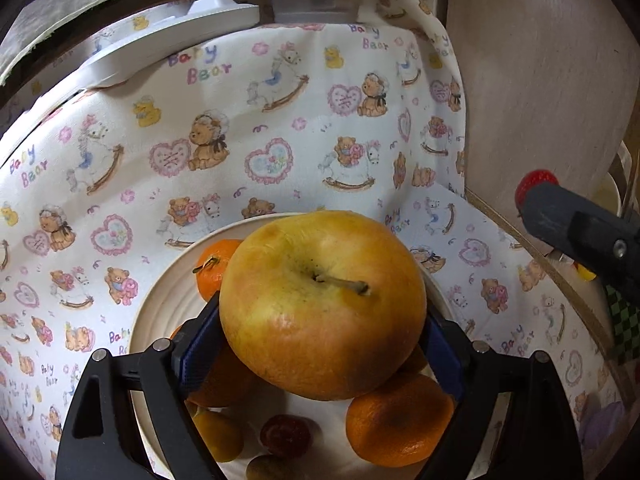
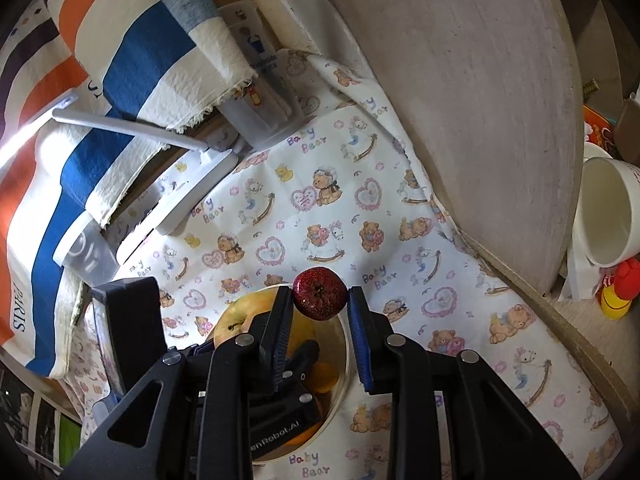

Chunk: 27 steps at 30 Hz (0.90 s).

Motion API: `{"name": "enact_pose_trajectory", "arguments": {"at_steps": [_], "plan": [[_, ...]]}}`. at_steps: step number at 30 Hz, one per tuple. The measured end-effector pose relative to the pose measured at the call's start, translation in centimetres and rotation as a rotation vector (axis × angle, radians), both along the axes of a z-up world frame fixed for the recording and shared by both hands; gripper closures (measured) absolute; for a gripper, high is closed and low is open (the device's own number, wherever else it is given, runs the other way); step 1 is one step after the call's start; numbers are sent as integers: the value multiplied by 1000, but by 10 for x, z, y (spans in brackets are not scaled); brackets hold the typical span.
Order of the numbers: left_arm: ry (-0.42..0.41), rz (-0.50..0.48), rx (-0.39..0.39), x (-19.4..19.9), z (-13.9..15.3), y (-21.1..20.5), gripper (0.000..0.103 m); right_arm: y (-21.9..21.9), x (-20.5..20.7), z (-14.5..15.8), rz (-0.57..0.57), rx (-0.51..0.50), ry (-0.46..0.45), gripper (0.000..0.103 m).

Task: Organize fruits
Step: 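Lower both apples onto the white plate and open both tools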

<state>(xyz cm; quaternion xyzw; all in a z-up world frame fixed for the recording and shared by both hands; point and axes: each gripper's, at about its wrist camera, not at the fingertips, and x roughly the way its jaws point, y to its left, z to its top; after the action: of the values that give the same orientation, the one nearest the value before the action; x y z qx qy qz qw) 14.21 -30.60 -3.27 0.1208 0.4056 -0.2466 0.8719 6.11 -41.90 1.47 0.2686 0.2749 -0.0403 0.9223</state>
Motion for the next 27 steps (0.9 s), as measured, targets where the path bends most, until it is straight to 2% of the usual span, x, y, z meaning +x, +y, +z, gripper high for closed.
{"name": "enact_pose_trajectory", "arguments": {"at_steps": [4, 9, 13, 19, 23, 27], "plan": [[26, 1, -30, 3, 1, 6, 15, -1, -1, 0, 2, 6, -7, 74], [21, 7, -18, 1, 5, 8, 14, -3, -3, 1, -2, 10, -18, 74], [-58, 12, -65, -5, 26, 17, 6, -12, -8, 3, -14, 48, -35, 74], [-117, 16, -86, -13, 47, 34, 6, -13, -11, 6, -8, 65, -55, 74], [-143, 31, -125, -27, 50, 68, 6, 0, -12, 10, 30, 41, -68, 74], [-214, 79, -138, -51, 54, 108, 6, 22, -12, 12, 103, -2, -68, 74]]}}
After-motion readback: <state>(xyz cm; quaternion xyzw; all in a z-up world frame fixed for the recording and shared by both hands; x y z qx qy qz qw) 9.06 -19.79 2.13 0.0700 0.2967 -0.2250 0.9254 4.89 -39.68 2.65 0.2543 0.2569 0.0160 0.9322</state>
